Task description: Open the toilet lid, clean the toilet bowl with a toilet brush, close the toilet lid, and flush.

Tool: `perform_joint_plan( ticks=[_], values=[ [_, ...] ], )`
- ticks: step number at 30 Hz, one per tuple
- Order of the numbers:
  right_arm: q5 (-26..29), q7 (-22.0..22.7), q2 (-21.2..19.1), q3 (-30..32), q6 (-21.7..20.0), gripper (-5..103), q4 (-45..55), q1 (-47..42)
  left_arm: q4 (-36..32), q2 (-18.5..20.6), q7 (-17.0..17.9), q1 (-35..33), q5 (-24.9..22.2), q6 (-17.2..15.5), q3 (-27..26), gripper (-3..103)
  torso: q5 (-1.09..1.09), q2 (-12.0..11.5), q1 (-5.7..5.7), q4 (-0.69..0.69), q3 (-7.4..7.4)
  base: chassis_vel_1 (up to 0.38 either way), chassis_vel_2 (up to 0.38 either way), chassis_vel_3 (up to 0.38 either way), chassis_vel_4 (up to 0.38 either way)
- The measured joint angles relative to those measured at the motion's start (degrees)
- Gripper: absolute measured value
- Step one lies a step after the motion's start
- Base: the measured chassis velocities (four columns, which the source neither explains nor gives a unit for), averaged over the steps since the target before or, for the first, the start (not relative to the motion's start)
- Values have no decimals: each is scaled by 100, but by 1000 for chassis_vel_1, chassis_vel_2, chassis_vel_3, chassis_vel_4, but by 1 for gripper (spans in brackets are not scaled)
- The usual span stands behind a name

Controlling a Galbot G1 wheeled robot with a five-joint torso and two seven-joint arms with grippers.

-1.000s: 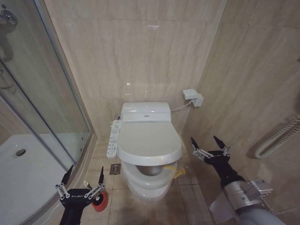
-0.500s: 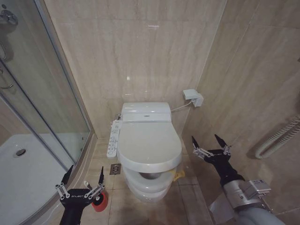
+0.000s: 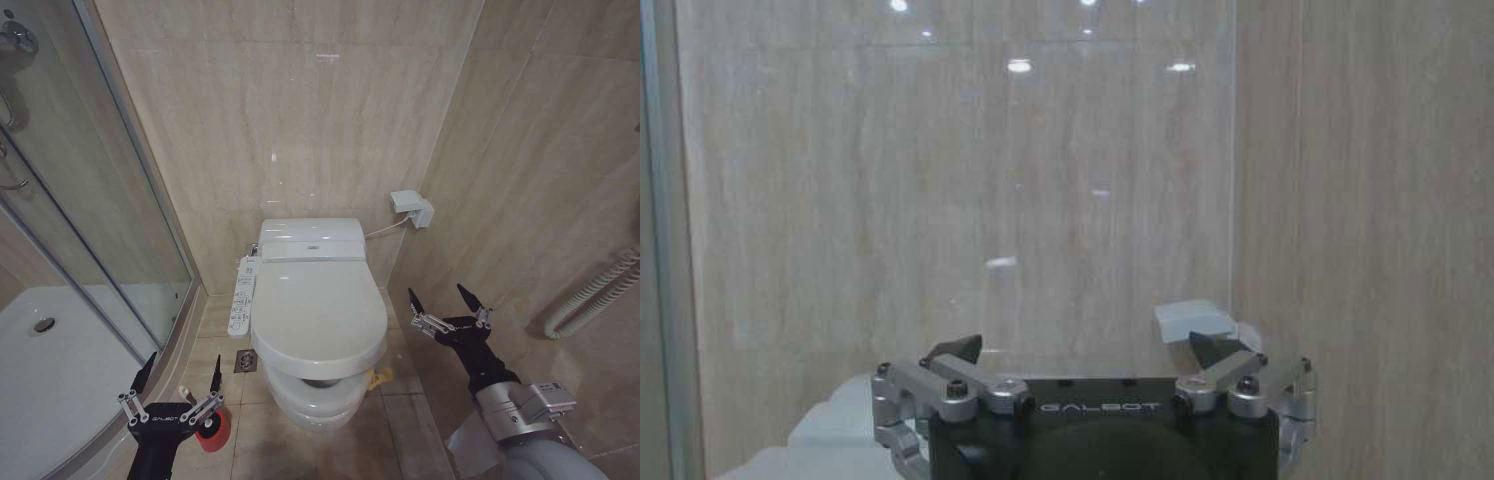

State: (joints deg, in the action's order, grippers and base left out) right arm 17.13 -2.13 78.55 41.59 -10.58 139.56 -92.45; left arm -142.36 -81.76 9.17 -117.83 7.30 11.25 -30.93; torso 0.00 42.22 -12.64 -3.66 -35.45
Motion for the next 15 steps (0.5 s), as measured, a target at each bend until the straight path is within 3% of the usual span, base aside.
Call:
perform_joint_plan(
  ticks=[15],
  values=[
    [8, 1, -4, 1, -8, 100, -3, 1, 0, 0, 0, 0, 0, 0, 0, 100, 0, 0, 0, 0, 0, 0, 0, 0, 0]
  ],
)
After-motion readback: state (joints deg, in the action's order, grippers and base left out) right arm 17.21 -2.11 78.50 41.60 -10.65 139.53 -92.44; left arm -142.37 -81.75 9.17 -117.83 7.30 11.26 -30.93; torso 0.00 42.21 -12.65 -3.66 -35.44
